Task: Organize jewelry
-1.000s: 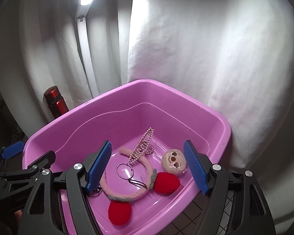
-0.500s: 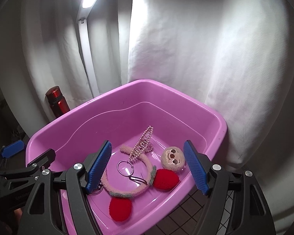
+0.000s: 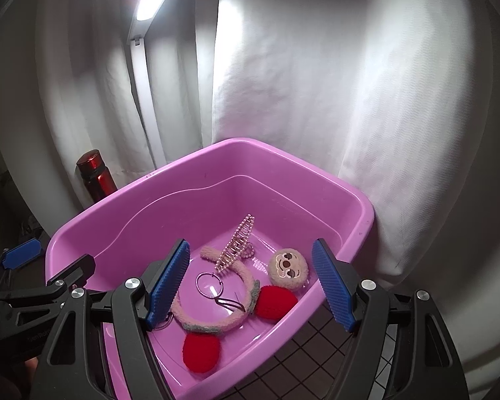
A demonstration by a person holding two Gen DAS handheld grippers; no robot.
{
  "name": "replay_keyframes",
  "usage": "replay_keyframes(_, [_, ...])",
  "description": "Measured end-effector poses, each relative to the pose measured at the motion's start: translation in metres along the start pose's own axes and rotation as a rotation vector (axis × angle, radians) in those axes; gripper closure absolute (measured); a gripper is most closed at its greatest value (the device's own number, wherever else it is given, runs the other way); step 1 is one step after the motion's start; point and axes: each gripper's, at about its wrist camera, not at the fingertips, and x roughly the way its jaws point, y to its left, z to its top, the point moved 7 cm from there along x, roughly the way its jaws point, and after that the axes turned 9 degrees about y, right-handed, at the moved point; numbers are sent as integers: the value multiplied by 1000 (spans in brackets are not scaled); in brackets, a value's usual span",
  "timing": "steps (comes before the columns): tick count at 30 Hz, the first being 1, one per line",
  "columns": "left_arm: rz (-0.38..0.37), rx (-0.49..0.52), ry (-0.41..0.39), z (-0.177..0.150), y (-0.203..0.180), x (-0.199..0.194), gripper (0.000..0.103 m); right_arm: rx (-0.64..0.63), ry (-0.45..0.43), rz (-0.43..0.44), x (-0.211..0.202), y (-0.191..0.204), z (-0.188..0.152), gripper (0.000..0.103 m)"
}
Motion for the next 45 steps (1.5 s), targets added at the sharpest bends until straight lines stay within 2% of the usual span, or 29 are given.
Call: replay_keyframes(45, [-3,4,9,-2,-9,-1,9,3,6,-3,2,-4,-4,31])
